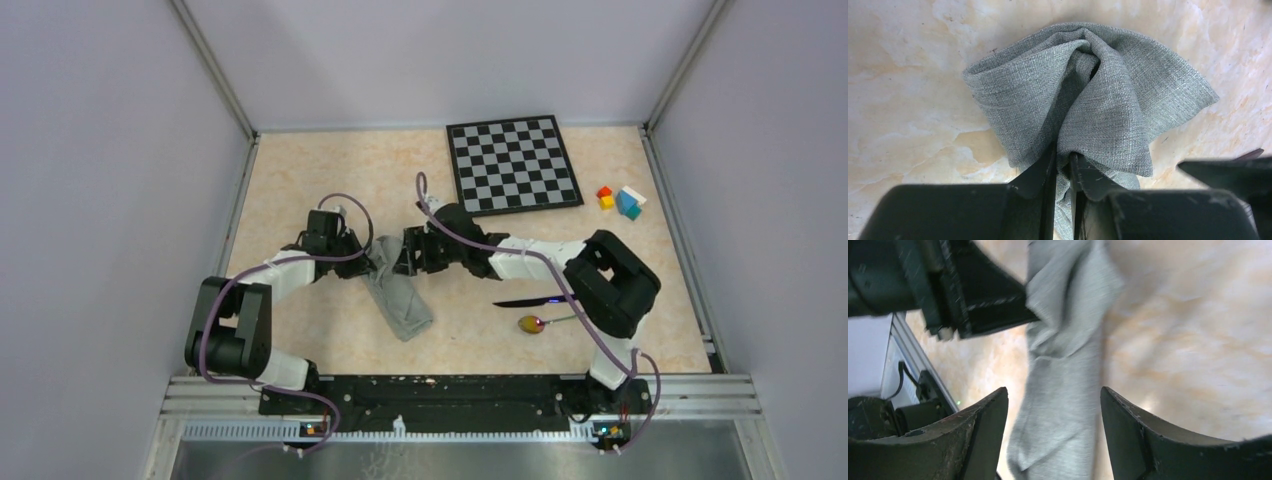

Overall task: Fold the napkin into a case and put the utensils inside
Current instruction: Pick up the top corner of the smaller rectangle folded napkin from the center of the board.

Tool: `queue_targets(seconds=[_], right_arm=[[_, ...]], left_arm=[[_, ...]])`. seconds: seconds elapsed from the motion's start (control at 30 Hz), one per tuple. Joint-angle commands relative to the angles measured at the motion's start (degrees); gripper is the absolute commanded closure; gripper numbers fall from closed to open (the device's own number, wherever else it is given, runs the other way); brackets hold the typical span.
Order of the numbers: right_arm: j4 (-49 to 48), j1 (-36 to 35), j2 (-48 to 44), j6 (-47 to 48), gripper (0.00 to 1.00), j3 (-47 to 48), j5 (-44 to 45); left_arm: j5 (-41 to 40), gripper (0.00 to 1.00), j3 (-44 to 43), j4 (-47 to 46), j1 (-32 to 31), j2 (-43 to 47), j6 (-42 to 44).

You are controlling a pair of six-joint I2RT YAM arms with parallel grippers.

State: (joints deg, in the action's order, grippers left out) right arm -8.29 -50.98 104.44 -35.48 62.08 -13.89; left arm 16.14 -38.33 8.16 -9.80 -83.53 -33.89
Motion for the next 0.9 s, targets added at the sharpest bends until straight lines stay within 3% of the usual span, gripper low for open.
queue_targets(seconds=[0.0, 0.1, 0.27, 0.4, 0.57, 0.73, 0.87], right_arm=[[-3.63, 6.20, 0.77, 1.09, 0.33, 0.05, -5.27], [-4.81, 7.39, 4.36, 4.39, 0.35, 3.18, -6.64], [-8.23, 8.55, 11.23, 5.64, 0.54, 8.31, -12.17], [-9.87, 8.55, 14.21, 4.99, 0.57, 11.28, -14.13], [-10.84, 7.53, 14.64, 4.49, 0.75, 12.51, -15.44], [-10.61, 6.32, 14.30, 4.37, 0.99, 12.93, -16.01], [-10.74, 5.56, 14.92, 3.84, 1.00, 13.83, -17.44]], left_arm=[[0.40, 0.81, 0.60, -1.12, 0.27, 1.55, 0.43], [0.74, 0.82, 0.45, -1.14, 0.22, 1.65, 0.40], [1.03, 0.83, 0.41, -1.12, 0.22, 2.08, 0.34], [2.32, 0.83, 0.67, -1.42, 0.22, 2.98, -0.01], [4.93, 0.79, 0.98, -2.44, 0.30, 5.19, -0.51], [6.79, 0.76, 1.25, -2.96, 0.57, 7.12, -1.83], [6.46, 0.74, 1.20, -2.76, 0.74, 8.14, -2.15]])
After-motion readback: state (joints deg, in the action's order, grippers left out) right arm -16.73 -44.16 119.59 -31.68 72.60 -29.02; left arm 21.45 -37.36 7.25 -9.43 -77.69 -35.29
